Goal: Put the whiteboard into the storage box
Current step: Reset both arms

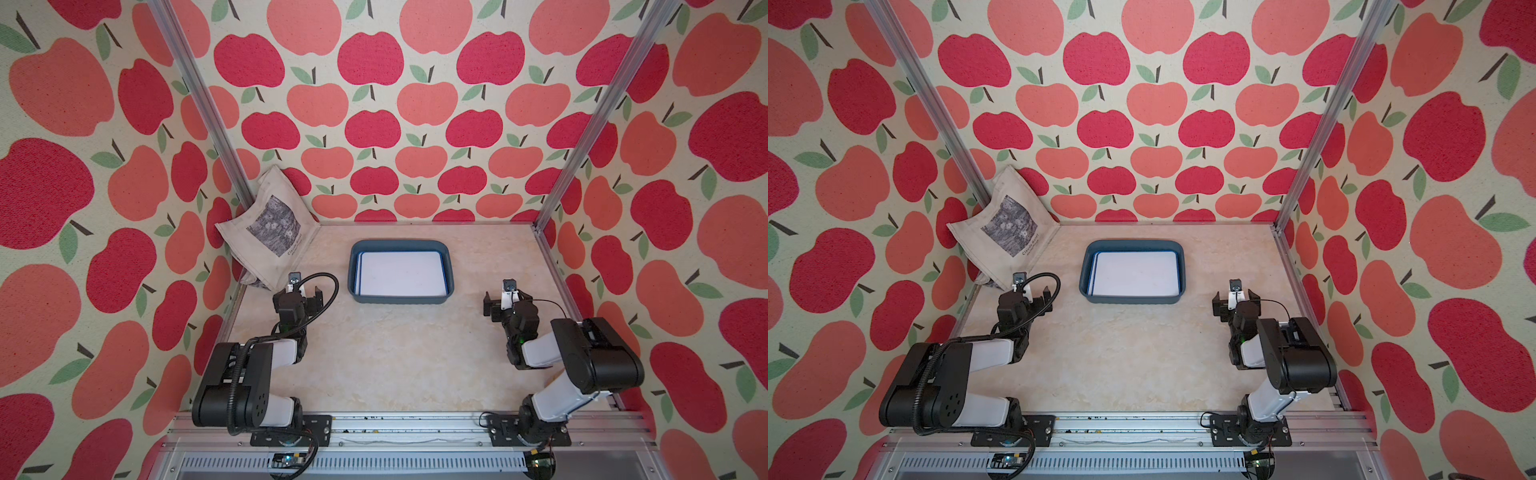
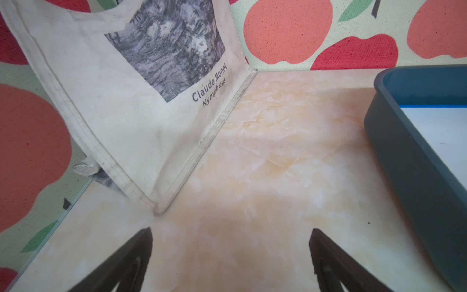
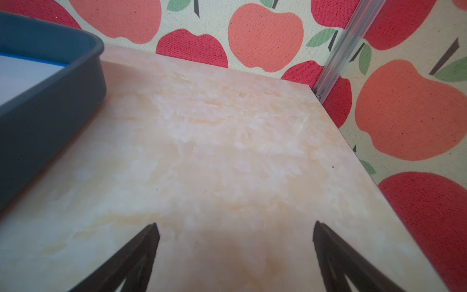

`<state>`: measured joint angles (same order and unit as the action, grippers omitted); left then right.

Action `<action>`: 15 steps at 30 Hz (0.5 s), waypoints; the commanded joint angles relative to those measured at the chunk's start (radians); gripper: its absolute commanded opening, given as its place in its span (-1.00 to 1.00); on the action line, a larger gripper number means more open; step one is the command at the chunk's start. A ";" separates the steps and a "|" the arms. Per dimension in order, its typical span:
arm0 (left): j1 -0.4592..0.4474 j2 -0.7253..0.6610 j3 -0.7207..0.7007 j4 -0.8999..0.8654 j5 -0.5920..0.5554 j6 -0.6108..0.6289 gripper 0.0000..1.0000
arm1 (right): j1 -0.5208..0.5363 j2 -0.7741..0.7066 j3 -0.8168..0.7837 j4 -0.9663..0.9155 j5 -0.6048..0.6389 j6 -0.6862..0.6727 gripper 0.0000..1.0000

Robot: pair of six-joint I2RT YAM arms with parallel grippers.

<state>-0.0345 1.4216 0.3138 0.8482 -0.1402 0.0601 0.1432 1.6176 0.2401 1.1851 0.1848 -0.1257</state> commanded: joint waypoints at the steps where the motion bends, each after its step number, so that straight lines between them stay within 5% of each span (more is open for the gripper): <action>1: 0.013 0.024 -0.035 0.101 0.045 0.021 0.99 | -0.008 -0.014 0.032 0.002 -0.068 -0.016 0.99; 11: 0.099 0.139 -0.014 0.135 0.199 -0.025 0.99 | -0.098 -0.034 0.126 -0.204 -0.212 0.060 0.98; 15: 0.108 0.153 0.077 0.017 0.157 -0.051 0.99 | -0.126 -0.034 0.126 -0.202 -0.277 0.078 0.99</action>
<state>0.0647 1.5642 0.3351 0.8951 0.0013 0.0422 0.0250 1.6009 0.3550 1.0271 -0.0074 -0.0849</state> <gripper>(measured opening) 0.994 0.993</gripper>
